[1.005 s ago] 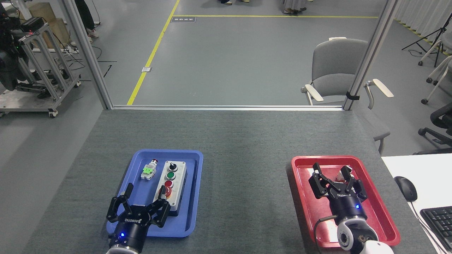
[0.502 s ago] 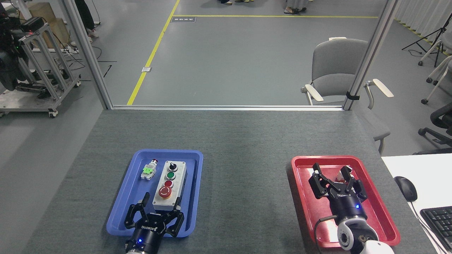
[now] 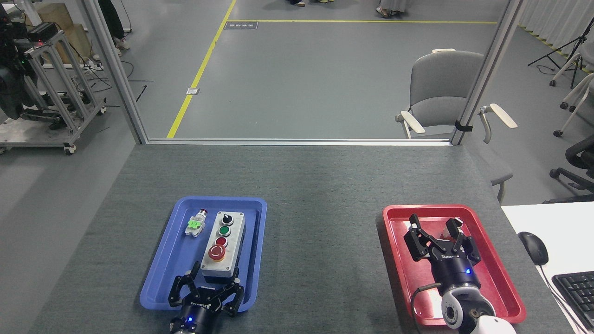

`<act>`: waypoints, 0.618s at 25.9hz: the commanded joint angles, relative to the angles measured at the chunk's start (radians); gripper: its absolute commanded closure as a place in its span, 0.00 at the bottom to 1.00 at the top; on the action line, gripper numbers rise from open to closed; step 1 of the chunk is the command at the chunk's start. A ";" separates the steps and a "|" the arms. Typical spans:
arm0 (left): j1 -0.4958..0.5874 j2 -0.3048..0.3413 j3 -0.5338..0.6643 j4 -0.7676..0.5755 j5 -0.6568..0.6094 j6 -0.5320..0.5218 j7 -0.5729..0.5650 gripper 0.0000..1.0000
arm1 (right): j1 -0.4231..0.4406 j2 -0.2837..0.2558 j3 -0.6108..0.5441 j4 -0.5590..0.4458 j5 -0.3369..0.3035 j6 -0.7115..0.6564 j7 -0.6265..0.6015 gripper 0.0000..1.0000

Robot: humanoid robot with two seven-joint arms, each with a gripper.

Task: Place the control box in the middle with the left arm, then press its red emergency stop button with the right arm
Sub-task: 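Close the left gripper on the near end of the control box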

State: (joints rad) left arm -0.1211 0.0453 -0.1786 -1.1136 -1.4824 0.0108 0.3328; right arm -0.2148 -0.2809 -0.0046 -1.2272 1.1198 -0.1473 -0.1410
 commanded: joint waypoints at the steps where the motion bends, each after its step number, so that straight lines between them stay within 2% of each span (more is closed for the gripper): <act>1: -0.017 -0.001 -0.007 0.035 0.008 -0.002 0.002 0.01 | -0.001 0.002 0.000 0.000 0.000 0.000 0.000 0.00; 4: -0.057 -0.002 -0.005 0.103 0.014 0.006 0.008 0.02 | -0.001 0.002 0.000 0.000 0.000 0.002 0.001 0.00; 8: -0.123 -0.038 -0.005 0.233 0.014 0.037 0.014 0.06 | -0.001 0.003 0.000 0.000 0.000 0.002 0.000 0.00; 10: -0.127 -0.058 -0.004 0.241 0.017 0.074 0.029 0.23 | -0.001 0.003 0.000 0.000 0.000 0.002 0.000 0.00; 12: -0.129 -0.061 -0.005 0.235 0.039 0.071 0.038 0.49 | -0.001 0.005 0.000 0.000 0.000 0.000 0.001 0.00; 16: -0.123 -0.062 -0.005 0.213 0.074 0.046 0.032 0.92 | -0.001 0.005 0.000 0.000 0.000 0.002 0.000 0.00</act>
State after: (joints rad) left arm -0.2449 -0.0128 -0.1839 -0.8920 -1.4331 0.0716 0.3619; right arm -0.2163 -0.2764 -0.0046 -1.2272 1.1198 -0.1464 -0.1399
